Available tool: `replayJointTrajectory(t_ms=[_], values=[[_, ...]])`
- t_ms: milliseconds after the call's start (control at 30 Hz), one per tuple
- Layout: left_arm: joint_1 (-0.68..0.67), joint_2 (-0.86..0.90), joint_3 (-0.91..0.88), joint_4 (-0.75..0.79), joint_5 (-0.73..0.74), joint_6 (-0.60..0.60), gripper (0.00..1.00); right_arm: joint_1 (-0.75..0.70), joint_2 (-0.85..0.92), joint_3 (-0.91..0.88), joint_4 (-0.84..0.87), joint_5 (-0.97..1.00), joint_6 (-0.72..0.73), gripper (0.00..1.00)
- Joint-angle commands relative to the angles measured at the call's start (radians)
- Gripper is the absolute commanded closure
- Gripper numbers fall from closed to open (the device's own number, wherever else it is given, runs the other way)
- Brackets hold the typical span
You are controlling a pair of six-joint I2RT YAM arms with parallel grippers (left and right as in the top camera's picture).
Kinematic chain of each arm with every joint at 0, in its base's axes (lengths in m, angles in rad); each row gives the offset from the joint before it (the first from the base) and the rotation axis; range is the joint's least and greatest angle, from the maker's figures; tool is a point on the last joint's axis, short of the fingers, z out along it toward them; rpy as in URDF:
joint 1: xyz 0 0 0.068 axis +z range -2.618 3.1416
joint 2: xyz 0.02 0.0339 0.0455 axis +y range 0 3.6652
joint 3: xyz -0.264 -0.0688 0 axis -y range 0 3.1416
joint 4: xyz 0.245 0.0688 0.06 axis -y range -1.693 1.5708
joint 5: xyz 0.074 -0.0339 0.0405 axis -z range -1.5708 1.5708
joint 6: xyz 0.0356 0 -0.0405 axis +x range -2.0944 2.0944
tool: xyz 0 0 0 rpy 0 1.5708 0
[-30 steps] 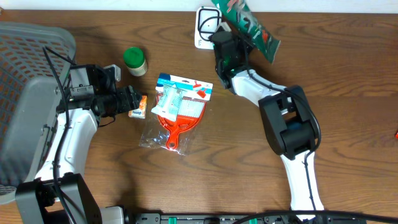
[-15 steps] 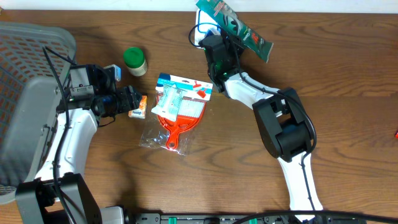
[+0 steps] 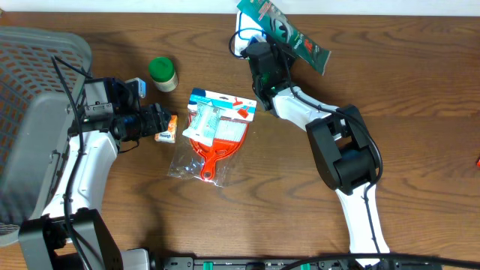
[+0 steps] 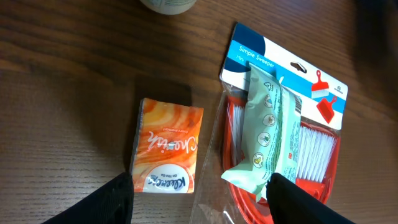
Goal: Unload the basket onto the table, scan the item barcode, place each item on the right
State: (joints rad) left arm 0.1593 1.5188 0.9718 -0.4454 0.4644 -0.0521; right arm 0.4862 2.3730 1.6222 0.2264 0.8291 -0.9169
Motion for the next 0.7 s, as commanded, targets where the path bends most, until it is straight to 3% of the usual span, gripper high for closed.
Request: replayJointTrajectory(t_ms=[0,667], values=[[0.008,-0.008,-0.007,-0.002,-0.01,-0.01,0.31,-0.002,0.008,0.019,-0.001,-0.026,-0.039,0.99],[0.008,-0.008,-0.007,-0.002,-0.01,-0.01,0.31,0.006,0.061,0.019,-0.003,-0.045,-0.114,0.99]])
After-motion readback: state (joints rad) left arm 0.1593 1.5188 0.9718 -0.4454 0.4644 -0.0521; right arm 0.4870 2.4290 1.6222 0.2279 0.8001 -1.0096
